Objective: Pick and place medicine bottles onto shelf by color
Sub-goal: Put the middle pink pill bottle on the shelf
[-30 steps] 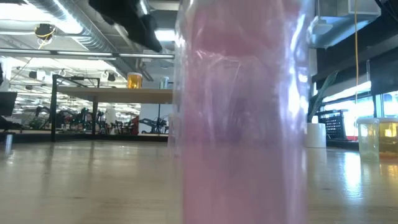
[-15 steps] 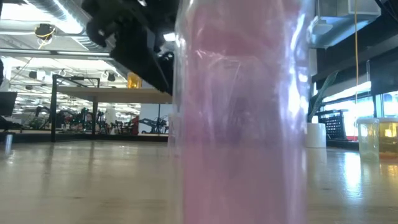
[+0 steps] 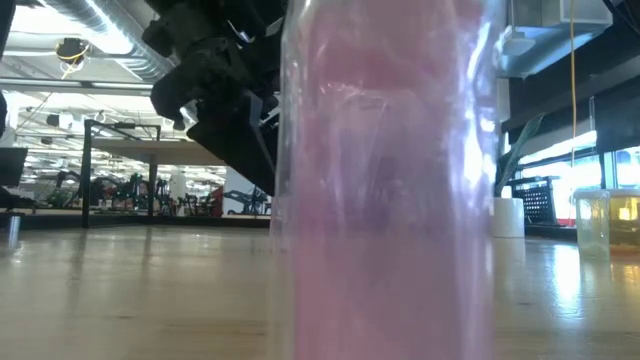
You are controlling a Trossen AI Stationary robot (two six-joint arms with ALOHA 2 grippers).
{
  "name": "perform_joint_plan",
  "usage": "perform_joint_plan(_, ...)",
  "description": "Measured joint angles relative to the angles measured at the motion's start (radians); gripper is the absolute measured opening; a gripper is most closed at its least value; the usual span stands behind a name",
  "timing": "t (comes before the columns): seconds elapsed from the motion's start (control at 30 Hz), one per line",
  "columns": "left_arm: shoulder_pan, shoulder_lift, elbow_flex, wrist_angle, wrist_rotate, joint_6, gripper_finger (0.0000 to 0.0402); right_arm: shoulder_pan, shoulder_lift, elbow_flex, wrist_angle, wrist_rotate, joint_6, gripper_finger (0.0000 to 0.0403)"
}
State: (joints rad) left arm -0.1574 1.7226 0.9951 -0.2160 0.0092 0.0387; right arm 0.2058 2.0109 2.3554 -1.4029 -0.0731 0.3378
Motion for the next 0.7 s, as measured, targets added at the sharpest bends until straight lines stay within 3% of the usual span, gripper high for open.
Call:
perform_joint_plan(0.33, 0.0, 0.0, 0.0, -0.006, -0.068, -0.007, 0.0269, 0.0, 0.0, 0.0, 0.0, 0.0, -0.001, 0.0237)
perform_joint_plan(0.7, 0.0, 0.0, 0.0, -0.006, -0.049, -0.002, 0.0215, -0.001, 0.0, 0.0, 0.0, 0.001, -0.001, 0.0237)
